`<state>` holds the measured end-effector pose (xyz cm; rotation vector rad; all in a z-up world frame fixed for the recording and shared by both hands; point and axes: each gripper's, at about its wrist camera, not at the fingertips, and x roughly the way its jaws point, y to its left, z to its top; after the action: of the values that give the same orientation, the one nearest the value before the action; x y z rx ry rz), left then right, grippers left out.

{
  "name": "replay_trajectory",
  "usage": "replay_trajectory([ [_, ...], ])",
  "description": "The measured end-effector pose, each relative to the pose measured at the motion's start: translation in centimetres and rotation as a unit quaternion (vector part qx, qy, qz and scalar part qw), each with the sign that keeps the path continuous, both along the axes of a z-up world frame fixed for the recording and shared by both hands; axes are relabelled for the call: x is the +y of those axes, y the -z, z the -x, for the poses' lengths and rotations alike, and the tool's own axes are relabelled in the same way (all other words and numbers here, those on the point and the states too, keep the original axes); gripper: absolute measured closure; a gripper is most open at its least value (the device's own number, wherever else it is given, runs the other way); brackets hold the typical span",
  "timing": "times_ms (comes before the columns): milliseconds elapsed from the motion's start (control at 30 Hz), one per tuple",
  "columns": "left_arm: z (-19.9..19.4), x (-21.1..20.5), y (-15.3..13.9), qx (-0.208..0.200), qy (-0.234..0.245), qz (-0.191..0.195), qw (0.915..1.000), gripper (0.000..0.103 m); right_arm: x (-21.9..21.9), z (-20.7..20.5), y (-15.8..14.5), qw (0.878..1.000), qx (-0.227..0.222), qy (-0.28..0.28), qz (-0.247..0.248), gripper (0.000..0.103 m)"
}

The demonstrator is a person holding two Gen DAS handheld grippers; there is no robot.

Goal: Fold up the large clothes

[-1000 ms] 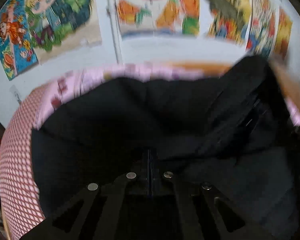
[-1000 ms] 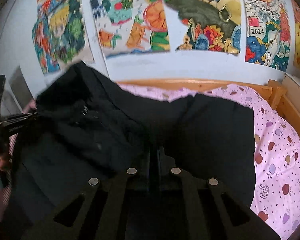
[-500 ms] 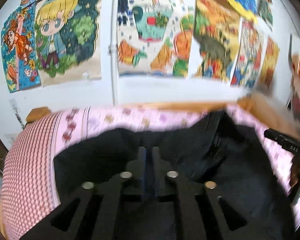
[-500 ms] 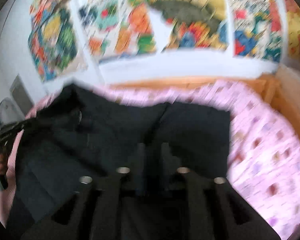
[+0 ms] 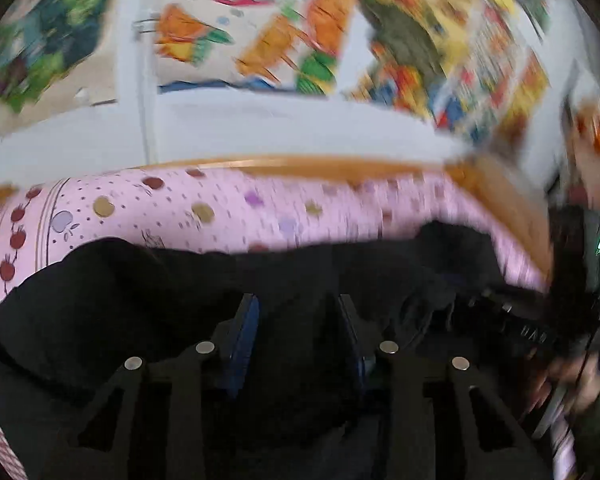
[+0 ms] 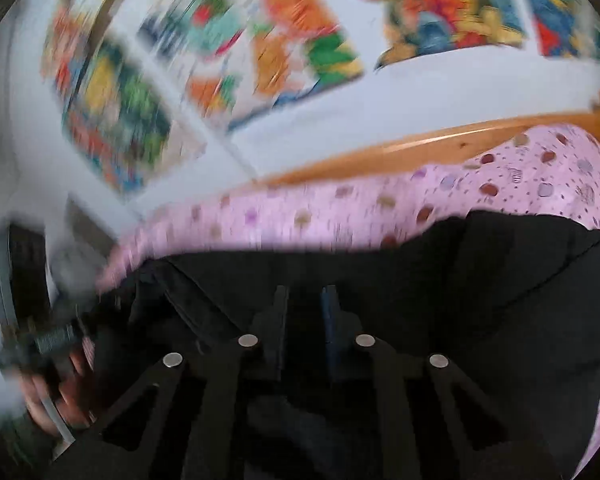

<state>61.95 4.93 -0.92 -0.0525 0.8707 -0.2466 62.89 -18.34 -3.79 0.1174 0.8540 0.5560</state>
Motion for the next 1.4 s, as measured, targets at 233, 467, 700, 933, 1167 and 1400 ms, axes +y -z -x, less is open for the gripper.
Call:
replay_trajectory([
  [233,1.3,-4.2,5.1,0.018,0.065,-0.184,0.9806,0.066,1.4,1.1,3.0,0.991,0.019,-0.06,0.12,0.095],
  [467,1.0,-6.0,8.4,0.008,0.043,-0.246,0.9682,0.066,1.8,0.8,7.3,0.992,0.019,-0.035,0.123,0.099],
  [700,4.7,-5.1,5.3,-0.065,0.01,-0.219,0.9735,0.051,0.1,4.4,4.9,0.997,-0.037,-0.015,0.072,0.097],
  [933,11.1,-4.0,1.0,-0.136,-0.084,-0.175,0.9714,0.02,-2.6,9.4,1.3,0.99,-0.081,0.021,0.112,0.066],
  [1167,16.4,-4.0,-3.1,-0.163,-0.128,-0.129,0.9698,0.0,-6.8,13.7,-3.9,0.987,-0.123,0.063,0.088,0.036],
  [1400,23.0,-4.8,-6.3,-0.193,-0.139,-0.113,0.9648,0.0,-8.5,19.2,-8.4,0.982,-0.159,0.075,0.068,0.019],
])
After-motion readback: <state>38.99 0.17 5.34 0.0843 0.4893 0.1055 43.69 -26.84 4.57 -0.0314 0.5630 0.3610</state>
